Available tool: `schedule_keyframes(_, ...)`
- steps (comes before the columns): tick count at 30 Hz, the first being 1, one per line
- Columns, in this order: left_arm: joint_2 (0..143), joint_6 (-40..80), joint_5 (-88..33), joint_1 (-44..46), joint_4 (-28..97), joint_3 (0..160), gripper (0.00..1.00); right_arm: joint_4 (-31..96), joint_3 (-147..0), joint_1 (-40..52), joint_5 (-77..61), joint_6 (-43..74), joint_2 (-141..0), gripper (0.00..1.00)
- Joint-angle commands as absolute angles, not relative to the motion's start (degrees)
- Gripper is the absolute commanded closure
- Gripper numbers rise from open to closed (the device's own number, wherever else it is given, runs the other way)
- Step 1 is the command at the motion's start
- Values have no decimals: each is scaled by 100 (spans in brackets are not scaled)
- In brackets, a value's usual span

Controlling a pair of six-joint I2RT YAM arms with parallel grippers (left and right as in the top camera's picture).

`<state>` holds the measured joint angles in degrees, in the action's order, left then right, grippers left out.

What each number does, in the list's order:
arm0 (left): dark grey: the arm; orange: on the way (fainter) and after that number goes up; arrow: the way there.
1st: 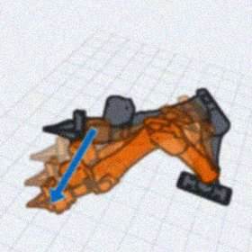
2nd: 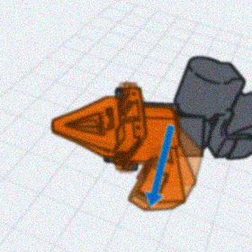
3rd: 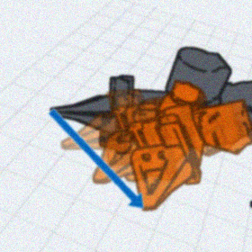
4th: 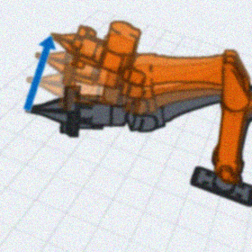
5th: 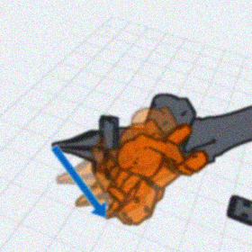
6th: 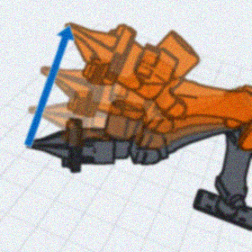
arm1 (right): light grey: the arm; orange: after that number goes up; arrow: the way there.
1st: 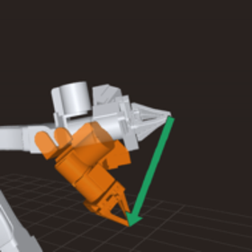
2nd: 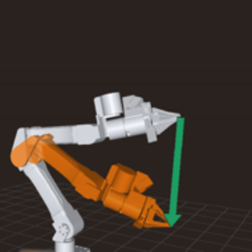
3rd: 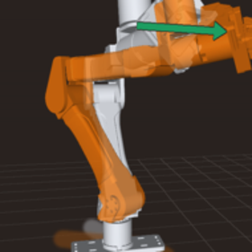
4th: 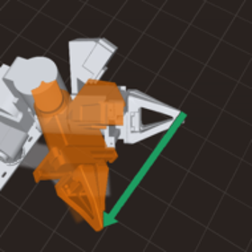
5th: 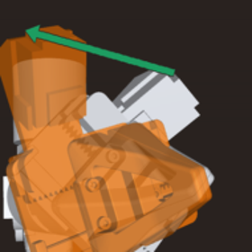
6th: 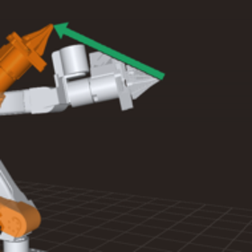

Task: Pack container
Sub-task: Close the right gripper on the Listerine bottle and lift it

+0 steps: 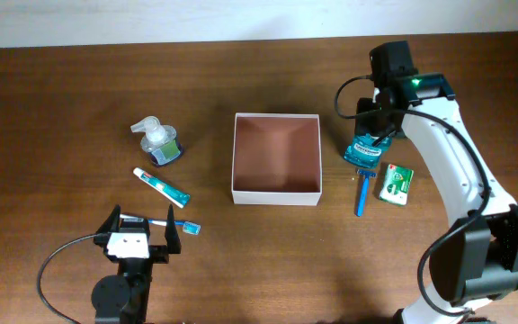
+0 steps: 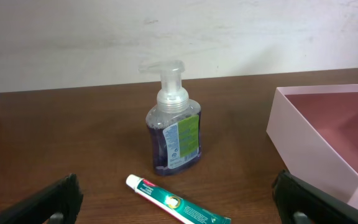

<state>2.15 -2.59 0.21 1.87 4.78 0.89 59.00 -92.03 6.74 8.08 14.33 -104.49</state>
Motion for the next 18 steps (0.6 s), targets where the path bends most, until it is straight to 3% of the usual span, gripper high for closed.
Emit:
schedule_keyframes(1,193,-222,32,209,482,58,1,5902,-9290,663,829,1448,-10527,50)
schedule_keyframes(13,193,-222,34,209,480,58,1,5918,-9292,663,956,1446,-10523,77)
schedule_keyframes(18,193,-222,34,209,480,58,1,5931,-9292,663,974,1441,-10462,79)
